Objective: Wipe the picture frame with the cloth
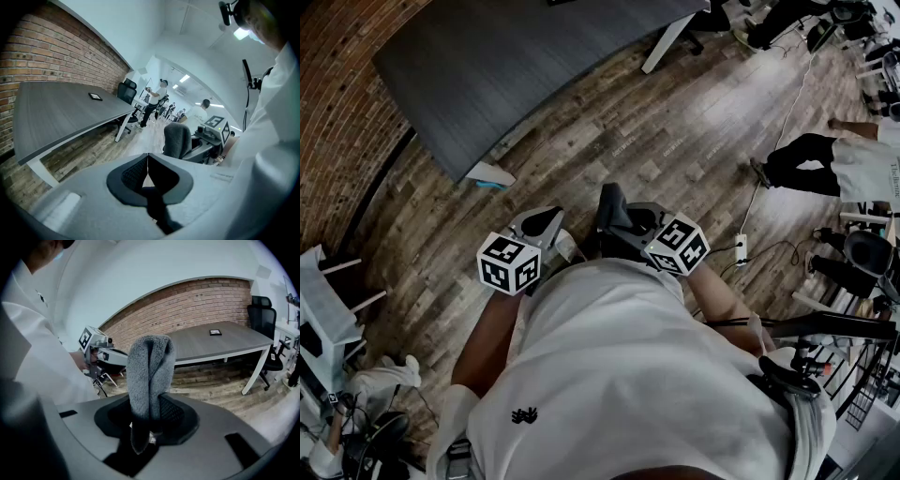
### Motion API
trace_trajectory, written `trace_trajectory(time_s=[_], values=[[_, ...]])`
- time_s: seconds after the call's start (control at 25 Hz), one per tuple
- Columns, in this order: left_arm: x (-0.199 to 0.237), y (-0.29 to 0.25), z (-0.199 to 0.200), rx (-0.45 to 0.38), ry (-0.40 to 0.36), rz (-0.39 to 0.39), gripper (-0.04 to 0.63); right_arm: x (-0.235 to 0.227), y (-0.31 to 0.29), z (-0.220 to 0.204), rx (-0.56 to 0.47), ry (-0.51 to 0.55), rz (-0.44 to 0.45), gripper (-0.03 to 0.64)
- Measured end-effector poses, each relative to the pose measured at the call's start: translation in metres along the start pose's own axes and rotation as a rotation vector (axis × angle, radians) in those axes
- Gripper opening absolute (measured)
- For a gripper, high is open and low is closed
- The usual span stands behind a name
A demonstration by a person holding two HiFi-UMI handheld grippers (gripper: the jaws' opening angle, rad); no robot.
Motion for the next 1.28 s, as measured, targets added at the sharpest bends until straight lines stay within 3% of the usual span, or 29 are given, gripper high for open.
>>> trace_trajectory(time_s=[0.16, 0.48, 0.72, 0.92, 1.08, 1.28], values=[[0.008, -0.037, 0.021, 0.019, 0.015, -0.011, 0.014, -0.045, 0.015, 0.019, -0.006, -0.020, -0.016, 0.144], [0.054, -0.155, 0.134, 0.022, 0.015, 0.063, 0.014, -0.192, 0.046, 0.119, -0.016, 0.008, 0.040, 0.144], [0.077, -0.243, 0.207, -0.008, 0.024, 0.129, 0.015, -0.293, 0.093, 0.152, -0.030, -0.023, 0.037, 0.147], [0.139, -0.279, 0.236, 0.033, 0.057, 0.223, 0.015, -0.350, 0.093, 0.178, -0.031, -0.079, 0.035, 0.148], [0.196, -0.294, 0.257, 0.018, 0.084, 0.278, 0.033, -0.385, 0.082, 0.199, -0.041, -0.111, 0.025, 0.147], [0.295, -0.371, 0.308, -0.023, 0.162, 0.341, 0.098, -0.474, 0.087, 0.269, -0.067, -0.101, 0.003, 0.147]])
Point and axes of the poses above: the fingertips, and each gripper's own axes: y backward along the fingers, x to its left, z out of its top, the point moved 3 cm from there along y, backward along the fingers, and after that the axes turned 11 degrees about -y, right-handed, at the moved point
